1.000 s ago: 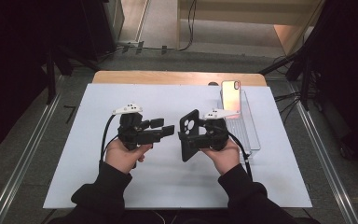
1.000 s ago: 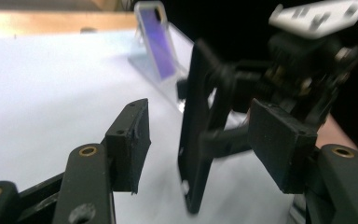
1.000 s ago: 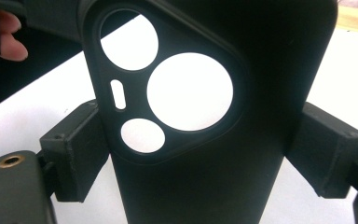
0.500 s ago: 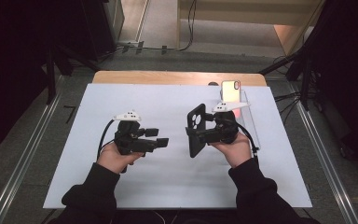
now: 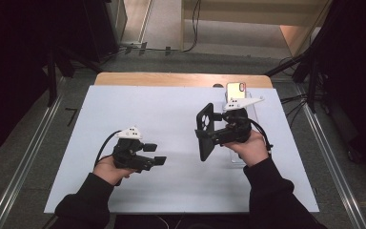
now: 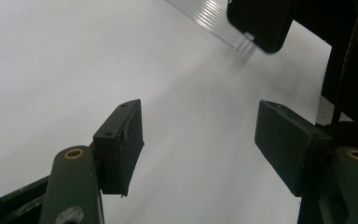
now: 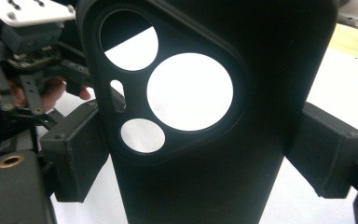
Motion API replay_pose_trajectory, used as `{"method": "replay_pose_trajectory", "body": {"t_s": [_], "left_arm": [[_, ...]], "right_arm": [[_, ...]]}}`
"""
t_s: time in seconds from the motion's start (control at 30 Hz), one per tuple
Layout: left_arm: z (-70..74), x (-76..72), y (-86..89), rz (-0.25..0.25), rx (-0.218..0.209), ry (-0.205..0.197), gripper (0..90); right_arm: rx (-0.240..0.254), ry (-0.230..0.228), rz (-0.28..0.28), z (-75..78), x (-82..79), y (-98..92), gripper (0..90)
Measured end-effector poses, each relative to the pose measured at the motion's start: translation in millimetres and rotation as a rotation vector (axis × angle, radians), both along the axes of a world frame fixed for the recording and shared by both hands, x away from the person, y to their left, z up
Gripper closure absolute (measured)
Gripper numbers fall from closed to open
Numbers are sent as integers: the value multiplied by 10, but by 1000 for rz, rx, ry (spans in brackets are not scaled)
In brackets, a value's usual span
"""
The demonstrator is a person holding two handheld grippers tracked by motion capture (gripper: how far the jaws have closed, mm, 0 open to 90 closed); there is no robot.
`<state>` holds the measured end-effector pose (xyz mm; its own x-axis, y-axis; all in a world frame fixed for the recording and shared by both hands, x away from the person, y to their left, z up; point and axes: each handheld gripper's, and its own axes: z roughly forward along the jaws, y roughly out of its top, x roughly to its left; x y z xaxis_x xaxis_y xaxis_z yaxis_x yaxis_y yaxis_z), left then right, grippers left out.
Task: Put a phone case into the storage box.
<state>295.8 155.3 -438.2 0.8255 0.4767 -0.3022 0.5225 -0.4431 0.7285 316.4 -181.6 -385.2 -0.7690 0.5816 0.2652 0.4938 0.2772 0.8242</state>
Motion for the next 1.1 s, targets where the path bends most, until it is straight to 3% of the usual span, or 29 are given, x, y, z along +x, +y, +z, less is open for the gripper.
{"method": "replay_pose_trajectory", "body": {"t_s": [0.23, 0.53, 0.7, 0.73, 0.77, 0.8, 0.83, 0.9, 1.1], "left_arm": [[-80, -77, 85, -13, 39, -3, 330], [-102, -83, 148, 11, 37, 6, 330], [-101, -78, 167, 26, 38, 7, 330], [-101, -76, 175, 27, 39, 7, 330], [-103, -75, 179, 28, 37, 9, 330], [-104, -75, 192, 35, 39, 6, 330], [-104, -75, 192, 35, 39, 6, 330], [-102, -79, 209, 46, 41, 7, 330], [-100, -90, 253, 65, 39, 3, 330]], "right_arm": [[-13, -26, 21, 206, -40, -148, 115], [4, -58, -13, 392, -66, -393, 115], [1, -75, -86, 468, -66, -567, 115], [-5, -84, -135, 487, -58, -650, 115], [-5, -84, -135, 487, -58, -650, 115], [-1, -86, -179, 499, -54, -718, 115], [-1, -86, -179, 499, -54, -718, 115], [1, -89, -238, 510, -44, -808, 115], [20, -91, -334, 504, -12, -956, 115]]}}
